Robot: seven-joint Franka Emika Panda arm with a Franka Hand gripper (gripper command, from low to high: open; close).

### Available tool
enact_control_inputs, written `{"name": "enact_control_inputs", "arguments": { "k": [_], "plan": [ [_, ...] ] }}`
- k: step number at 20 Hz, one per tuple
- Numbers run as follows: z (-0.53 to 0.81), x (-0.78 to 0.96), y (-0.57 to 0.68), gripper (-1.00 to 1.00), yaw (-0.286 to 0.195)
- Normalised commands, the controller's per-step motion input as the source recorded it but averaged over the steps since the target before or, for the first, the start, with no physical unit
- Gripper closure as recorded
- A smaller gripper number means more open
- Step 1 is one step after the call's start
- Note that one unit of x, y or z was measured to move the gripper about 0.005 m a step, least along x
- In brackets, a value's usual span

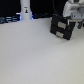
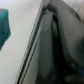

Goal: Open the kcup holder, insert the kcup into the holder, and close the kcup holder

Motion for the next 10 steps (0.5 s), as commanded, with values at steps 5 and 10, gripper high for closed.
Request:
{"name": "enact_control_inputs", "arguments": {
  "k": [5,10],
  "plan": [
    [0.13,-0.05,0.27,-1.0,0.016],
    [0.29,-0.01,0.51,-1.0,0.072]
  ]
}}
